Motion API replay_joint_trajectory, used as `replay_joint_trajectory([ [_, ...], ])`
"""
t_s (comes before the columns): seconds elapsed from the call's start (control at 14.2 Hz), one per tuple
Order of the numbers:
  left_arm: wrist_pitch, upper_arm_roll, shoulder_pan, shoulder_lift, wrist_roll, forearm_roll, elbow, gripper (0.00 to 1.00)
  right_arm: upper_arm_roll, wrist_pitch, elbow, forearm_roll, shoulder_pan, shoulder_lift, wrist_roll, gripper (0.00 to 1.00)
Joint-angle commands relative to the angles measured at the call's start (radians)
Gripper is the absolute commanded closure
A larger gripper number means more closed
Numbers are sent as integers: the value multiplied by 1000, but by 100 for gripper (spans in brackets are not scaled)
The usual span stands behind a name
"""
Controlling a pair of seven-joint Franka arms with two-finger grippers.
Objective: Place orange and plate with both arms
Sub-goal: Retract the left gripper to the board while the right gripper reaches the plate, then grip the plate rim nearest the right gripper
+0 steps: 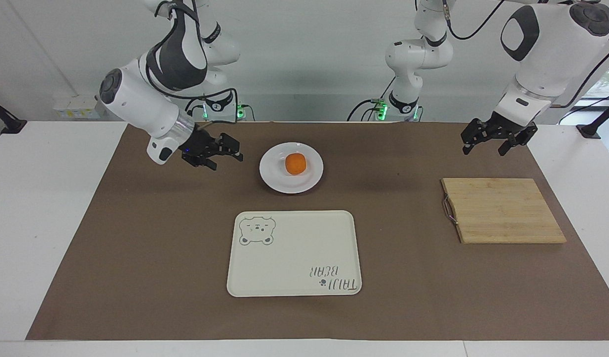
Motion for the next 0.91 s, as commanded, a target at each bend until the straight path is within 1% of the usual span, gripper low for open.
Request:
replay_joint_trajectory([
  [0.0,-12,-3,6,-3,11,-3,13,0,0,77,-112,179,14,-1,-117,0],
  [0.07,-11,-3,6,-3,11,-3,13,0,0,111,-155,244,15,7,-185,0],
  [0.28,-12,-3,6,-3,13,-3,13,0,0,189,-279,387,34,17,-356,0],
  [0.42,-12,-1,8,-3,11,-3,13,0,0,191,-334,513,28,59,-502,0],
  [0.49,-12,-3,6,-3,11,-3,13,0,0,194,-360,560,32,72,-547,0],
  [0.56,-11,-3,6,-3,11,-3,13,0,0,197,-379,584,37,76,-558,0],
  [0.77,-11,-3,6,-3,11,-3,13,0,0,191,-448,587,37,44,-558,0],
  [0.84,-12,-1,6,-3,11,-3,13,0,0,192,-456,588,37,45,-558,0],
])
